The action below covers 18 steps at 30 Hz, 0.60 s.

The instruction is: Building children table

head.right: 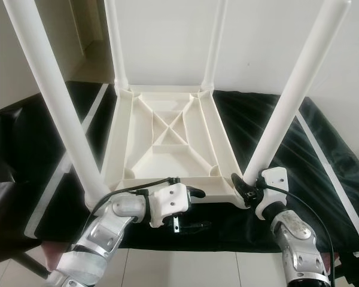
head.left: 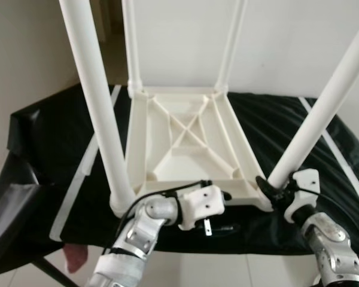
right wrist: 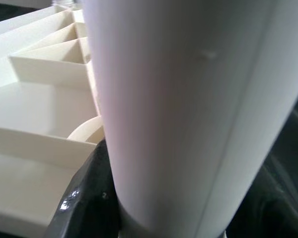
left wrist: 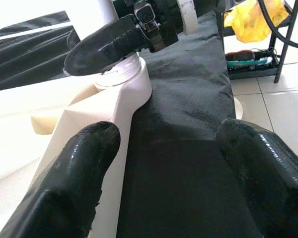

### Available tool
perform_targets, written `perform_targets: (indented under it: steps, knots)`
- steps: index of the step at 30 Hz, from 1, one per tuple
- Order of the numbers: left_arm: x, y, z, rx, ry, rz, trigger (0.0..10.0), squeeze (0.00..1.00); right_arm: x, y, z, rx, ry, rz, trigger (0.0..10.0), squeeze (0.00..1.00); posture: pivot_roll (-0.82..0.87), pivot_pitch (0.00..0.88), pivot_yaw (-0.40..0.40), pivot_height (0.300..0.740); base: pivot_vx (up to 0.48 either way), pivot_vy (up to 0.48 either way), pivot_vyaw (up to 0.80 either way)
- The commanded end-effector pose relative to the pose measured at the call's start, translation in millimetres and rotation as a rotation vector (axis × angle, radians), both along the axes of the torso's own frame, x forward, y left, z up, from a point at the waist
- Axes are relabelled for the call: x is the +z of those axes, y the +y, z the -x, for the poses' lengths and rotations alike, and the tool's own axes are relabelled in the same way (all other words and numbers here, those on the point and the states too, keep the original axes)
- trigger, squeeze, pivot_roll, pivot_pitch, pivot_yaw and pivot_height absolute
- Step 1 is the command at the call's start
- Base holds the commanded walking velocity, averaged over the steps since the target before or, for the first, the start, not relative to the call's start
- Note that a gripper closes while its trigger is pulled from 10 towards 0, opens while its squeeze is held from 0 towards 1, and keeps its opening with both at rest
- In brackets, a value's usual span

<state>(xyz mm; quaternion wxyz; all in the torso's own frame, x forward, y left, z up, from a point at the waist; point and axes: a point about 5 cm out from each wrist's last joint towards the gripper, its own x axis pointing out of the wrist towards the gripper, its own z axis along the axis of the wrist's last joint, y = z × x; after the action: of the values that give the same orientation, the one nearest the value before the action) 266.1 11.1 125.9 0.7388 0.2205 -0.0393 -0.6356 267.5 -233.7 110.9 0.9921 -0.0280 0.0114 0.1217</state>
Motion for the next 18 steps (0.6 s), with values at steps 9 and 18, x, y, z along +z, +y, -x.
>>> perform_targets:
  steps: [9,18]
  knots:
    - [2,0.1,-8.6,0.187,-0.052,0.071,10.0,0.00,-7,14.5,6.8,-0.292,0.032,-0.124,10.0,0.00,-0.05,0.000,-0.038,0.740,0.000,0.000,0.00]
    - [2,-0.9,-9.0,0.181,-0.053,0.072,10.0,0.00,-6,24.3,7.8,-0.480,0.037,-0.224,10.0,0.00,-0.05,0.000,-0.038,0.740,0.000,0.000,0.00]
